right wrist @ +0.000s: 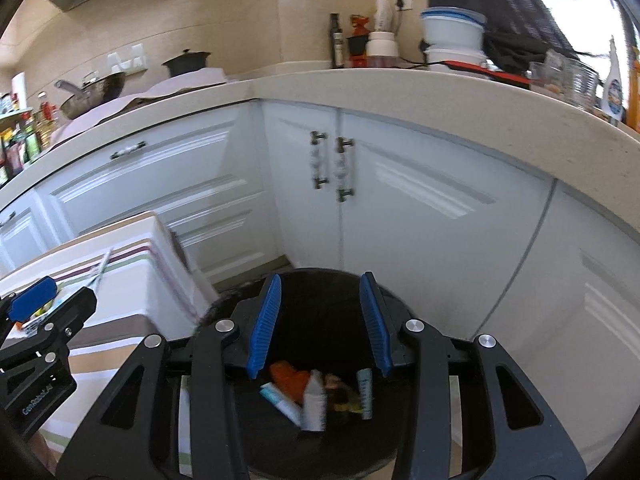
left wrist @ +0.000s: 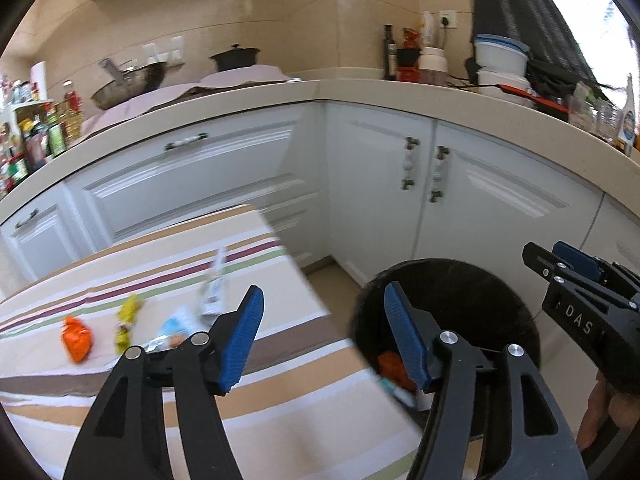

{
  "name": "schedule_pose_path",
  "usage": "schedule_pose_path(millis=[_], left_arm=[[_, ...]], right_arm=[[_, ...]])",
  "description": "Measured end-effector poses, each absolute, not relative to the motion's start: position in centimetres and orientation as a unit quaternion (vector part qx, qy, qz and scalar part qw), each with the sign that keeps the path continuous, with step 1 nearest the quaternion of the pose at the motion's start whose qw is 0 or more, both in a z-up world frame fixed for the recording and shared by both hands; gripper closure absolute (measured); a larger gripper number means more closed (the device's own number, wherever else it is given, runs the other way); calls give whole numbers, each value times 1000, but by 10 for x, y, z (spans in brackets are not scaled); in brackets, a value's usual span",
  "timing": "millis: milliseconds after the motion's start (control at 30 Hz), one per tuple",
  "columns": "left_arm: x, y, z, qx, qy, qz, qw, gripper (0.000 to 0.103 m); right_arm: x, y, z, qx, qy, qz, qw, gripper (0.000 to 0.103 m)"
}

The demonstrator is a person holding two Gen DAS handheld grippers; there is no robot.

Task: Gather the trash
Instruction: 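Move both open tools back over the table, then reach the open right tool around the white bag with blue print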

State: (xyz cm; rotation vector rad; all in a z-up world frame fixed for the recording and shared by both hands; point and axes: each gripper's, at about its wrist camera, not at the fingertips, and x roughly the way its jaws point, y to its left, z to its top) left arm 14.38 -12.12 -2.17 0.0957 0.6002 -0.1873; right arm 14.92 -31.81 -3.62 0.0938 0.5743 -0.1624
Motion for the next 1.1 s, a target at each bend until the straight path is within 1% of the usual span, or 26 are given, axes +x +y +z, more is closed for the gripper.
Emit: schedule_pose_path(millis=[467,1100], left_arm=[[115,-2,-26,19,307,24,951,39],[82,131,-40,-23,319,140,937,39]], right_arm=[[158,-215,-31,16,292,19,956,63],[164,-75,-41,-31,323,117,939,62]])
